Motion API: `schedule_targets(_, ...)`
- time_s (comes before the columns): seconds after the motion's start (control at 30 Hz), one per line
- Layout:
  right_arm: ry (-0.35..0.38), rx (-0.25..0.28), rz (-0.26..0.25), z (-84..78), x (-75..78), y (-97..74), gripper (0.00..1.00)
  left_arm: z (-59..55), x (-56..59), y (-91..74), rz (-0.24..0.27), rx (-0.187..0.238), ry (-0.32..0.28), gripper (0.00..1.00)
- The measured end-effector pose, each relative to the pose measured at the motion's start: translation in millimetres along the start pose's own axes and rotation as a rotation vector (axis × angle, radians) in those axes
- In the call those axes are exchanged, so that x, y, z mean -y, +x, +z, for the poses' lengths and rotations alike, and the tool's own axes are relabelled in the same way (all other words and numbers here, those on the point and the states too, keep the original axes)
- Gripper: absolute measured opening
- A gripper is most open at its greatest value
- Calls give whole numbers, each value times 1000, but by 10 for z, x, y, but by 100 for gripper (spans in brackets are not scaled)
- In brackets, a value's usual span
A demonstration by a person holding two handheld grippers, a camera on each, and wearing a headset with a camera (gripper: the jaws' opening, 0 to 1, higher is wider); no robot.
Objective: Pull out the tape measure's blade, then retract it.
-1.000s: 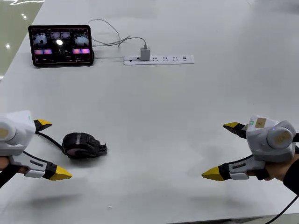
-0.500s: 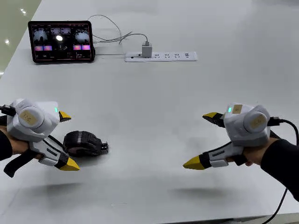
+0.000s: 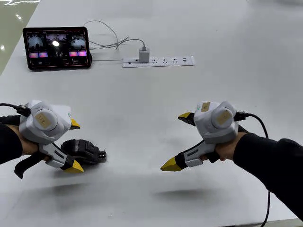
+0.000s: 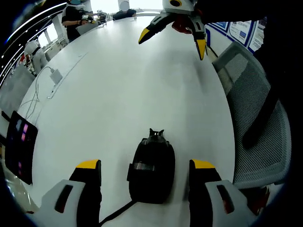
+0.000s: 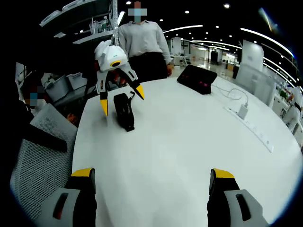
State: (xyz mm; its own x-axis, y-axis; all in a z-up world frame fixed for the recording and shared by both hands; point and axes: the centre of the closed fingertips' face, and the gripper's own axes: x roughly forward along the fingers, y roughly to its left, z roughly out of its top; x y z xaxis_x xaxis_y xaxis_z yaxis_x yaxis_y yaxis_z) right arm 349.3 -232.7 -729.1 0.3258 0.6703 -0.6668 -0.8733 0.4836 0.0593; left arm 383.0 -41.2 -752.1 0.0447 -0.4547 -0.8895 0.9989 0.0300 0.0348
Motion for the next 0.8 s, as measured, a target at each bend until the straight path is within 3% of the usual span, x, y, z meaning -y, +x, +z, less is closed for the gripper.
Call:
schedule_targets(0.13,-14,-5,16,37,-19,108,99,-4,37,29,-10,-13,10,64)
schedule_targets(0.2,-14,0,20,76,-18,153,99,8,113,52,-60,-12,24,55)
schedule_targets(0.27,-11,8,26,111,-20,190,99,-2,108,63,-51,-26,26,50)
schedule_targets(0.33,-16,9,31,148,-20,235,99,-26,144,74,-72,-42,22,47)
schedule_targets(0.5,-30,3,48,230,-26,334,99,-46,72,83,-47,-64,56,36)
schedule_targets(0.6,-33,-4,53,256,-24,395,99,-59,64,117,-51,-92,54,34)
schedule_targets(0.7,-6,12,81,340,-64,433,99,-91,70,148,-41,-121,97,34)
schedule_targets(0.8,-14,19,79,381,-79,478,99,-93,72,138,-46,-115,96,34)
